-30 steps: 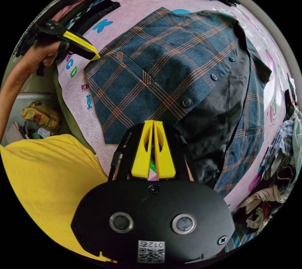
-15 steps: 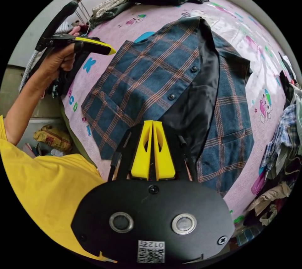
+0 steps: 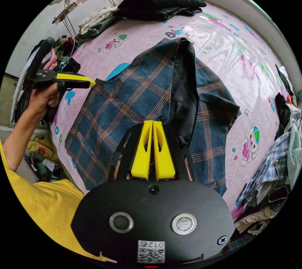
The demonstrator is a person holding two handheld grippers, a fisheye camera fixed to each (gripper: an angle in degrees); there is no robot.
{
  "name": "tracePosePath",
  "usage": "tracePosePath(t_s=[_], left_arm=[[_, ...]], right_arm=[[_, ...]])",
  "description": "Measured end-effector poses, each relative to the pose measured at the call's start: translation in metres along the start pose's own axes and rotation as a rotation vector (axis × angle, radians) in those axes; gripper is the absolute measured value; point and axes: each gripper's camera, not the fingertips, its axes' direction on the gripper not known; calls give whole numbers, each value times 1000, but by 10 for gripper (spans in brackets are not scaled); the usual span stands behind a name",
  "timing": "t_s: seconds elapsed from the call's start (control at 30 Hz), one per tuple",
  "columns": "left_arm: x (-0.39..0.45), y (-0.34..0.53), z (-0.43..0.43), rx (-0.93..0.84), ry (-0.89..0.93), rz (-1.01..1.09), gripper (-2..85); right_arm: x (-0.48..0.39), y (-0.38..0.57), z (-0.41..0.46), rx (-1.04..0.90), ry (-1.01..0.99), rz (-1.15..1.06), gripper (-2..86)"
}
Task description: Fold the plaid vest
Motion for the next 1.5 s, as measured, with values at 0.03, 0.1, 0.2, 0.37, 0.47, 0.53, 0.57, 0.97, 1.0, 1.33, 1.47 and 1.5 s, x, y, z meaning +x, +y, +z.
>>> tracePosePath(t_s=[0.03, 0.1, 0.2, 0.37, 0.47, 0.53, 0.57, 0.97, 1.0, 1.33, 1.47, 1.5], left_arm=[[4, -1, -4, 18, 6, 16, 4], [25, -12, -9, 42, 36, 110, 4], [44, -33, 8, 7, 48, 181, 4], [36, -48, 33, -49, 35, 162, 2], [20, -47, 33, -71, 35, 102, 3], [18, -46, 23, -22, -5, 99, 4], [20, -48, 16, 19, 30, 122, 4], [13, -96, 61, -14, 155, 179, 5], [8, -95, 62, -8, 176, 178, 5], [-6, -91, 70, -1, 181, 197, 5], [-8, -83, 42, 84, 108, 180, 4], [-5, -84, 34, 138, 126, 188, 4]], right_arm=[[8, -13, -2, 7, 14, -2, 0], [21, -33, -4, 12, 27, 4, 0], [42, -66, -7, 10, 17, 22, 0], [78, -121, -31, 97, 8, 36, 2], [118, -158, -52, 156, -54, 127, 4], [148, -181, -59, 165, -129, 210, 6], [170, -197, -60, 142, -192, 280, 9], [266, -240, -28, 54, -680, 740, 7], [266, -242, -26, 51, -694, 739, 7], [226, -272, -29, 51, -390, 296, 6], [199, -253, -85, 182, -160, 238, 6], [190, -250, -95, 234, -140, 190, 6]])
